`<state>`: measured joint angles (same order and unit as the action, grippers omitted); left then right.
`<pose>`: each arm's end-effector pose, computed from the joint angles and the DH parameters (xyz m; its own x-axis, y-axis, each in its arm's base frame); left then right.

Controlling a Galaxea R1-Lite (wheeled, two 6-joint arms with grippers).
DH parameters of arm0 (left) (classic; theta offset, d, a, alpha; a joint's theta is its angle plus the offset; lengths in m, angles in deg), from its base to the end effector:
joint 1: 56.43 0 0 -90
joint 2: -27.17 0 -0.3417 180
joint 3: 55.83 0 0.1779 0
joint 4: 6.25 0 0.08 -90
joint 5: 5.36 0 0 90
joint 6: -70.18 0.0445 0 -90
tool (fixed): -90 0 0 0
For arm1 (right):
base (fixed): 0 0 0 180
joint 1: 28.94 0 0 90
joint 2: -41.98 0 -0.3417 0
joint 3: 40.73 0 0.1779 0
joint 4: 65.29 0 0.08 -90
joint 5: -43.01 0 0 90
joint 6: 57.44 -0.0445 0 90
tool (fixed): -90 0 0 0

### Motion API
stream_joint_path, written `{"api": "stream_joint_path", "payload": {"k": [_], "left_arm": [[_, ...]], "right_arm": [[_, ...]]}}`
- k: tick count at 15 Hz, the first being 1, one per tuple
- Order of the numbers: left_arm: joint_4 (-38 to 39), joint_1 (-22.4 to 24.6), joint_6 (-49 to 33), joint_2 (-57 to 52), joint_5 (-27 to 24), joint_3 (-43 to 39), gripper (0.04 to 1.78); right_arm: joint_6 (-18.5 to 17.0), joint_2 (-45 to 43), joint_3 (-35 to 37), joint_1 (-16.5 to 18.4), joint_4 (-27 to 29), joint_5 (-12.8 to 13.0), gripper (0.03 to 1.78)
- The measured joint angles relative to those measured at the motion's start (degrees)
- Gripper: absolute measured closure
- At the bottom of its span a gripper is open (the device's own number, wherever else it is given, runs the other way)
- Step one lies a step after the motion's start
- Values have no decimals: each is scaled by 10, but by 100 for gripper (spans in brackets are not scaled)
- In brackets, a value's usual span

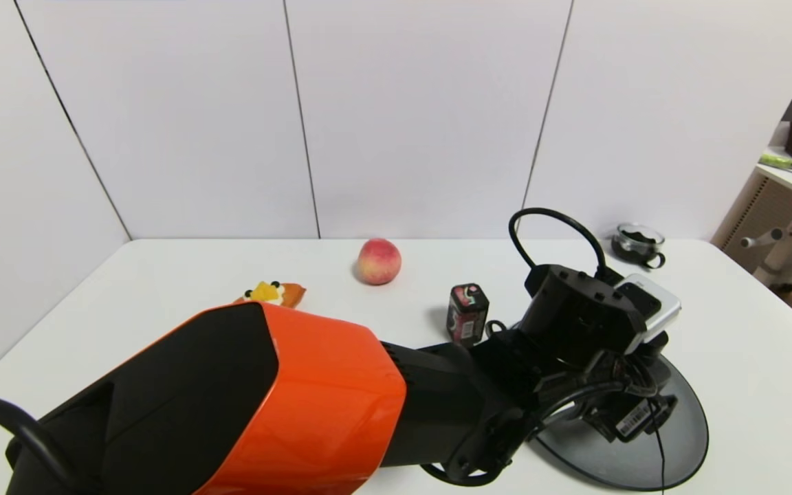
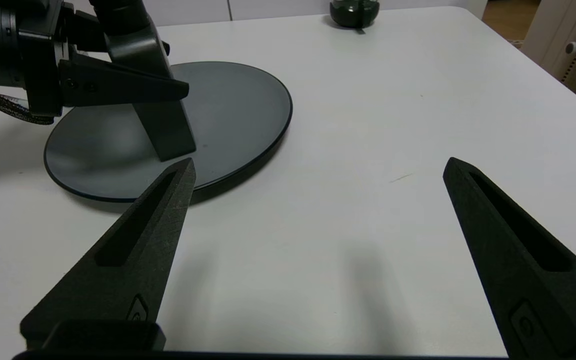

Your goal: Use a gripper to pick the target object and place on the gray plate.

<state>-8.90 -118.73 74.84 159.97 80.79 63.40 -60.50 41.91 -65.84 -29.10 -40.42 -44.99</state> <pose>0.2412 -0.4658 0.1742 0.3859 -0.8794 -0.2787 0.9209 0.3853 0.0593 -0.0562 -0.0017 0.0759 0.9995 -0.0321 0.0054 0.0318 0.9981 0.0536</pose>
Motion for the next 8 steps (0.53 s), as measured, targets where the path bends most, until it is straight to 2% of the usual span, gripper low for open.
{"api": "stream_joint_path", "payload": {"k": [4,8], "left_arm": [[-15,0,1,-44,-1,-42,24],[-49,2,0,-169,2,-173,19]], "right_arm": [[0,0,0,0,0,0,10],[0,0,0,0,0,0,10]]}}
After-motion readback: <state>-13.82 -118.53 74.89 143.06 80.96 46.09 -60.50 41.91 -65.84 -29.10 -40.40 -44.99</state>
